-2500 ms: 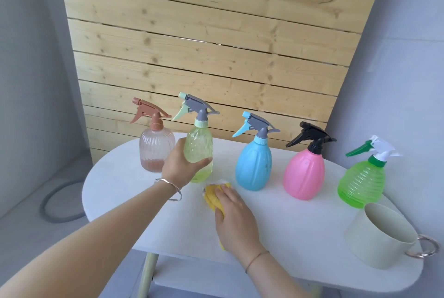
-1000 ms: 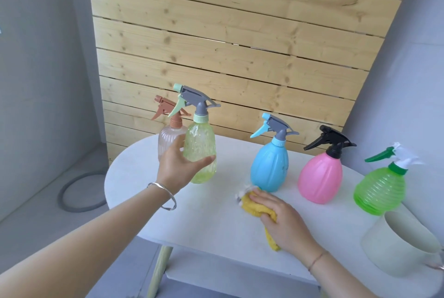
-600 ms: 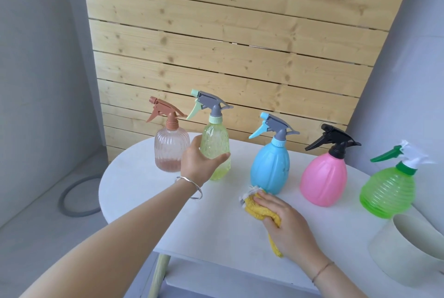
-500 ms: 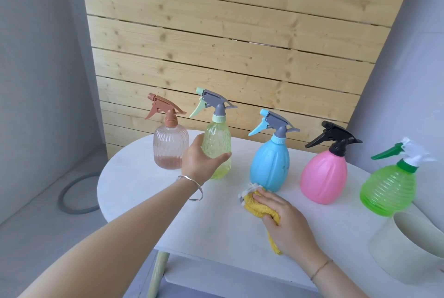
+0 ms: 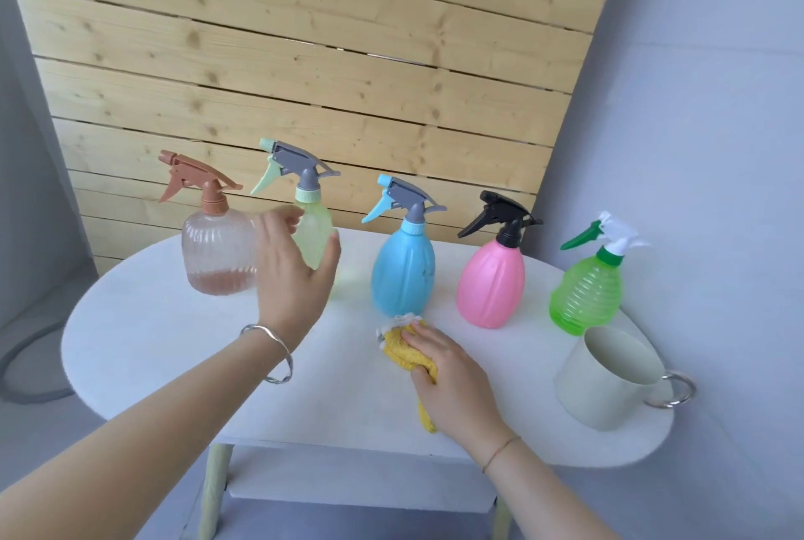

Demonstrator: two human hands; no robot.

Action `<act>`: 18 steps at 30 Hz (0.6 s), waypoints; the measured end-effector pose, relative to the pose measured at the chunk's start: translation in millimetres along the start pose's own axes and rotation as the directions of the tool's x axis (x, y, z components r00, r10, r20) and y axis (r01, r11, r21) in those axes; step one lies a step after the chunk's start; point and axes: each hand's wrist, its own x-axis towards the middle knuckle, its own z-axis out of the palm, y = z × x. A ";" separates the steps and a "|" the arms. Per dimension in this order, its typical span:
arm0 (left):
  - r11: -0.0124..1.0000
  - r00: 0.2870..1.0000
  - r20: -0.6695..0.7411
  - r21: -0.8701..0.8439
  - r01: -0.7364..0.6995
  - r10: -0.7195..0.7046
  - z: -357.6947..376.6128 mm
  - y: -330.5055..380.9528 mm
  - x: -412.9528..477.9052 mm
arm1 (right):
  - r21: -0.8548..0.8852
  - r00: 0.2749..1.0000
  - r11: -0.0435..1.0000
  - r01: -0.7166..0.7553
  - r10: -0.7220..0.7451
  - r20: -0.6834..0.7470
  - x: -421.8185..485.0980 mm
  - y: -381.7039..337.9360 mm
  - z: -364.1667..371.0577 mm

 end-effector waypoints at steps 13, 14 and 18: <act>0.968 0.612 0.764 0.063 0.244 -0.204 117.4 93.7 -38.7 | -0.083 0.888 0.908 -0.411 0.378 -0.263 -20.3 48.1 -24.4; 0.958 0.608 0.764 0.046 0.285 -0.217 126.8 91.4 -37.1 | -0.083 0.880 0.902 -0.424 0.388 -0.273 -20.1 52.0 -26.6; 0.936 0.614 0.756 -0.008 0.352 -0.225 152.5 81.5 -30.4 | -0.079 0.869 0.895 -0.440 0.402 -0.289 -19.8 60.9 -29.6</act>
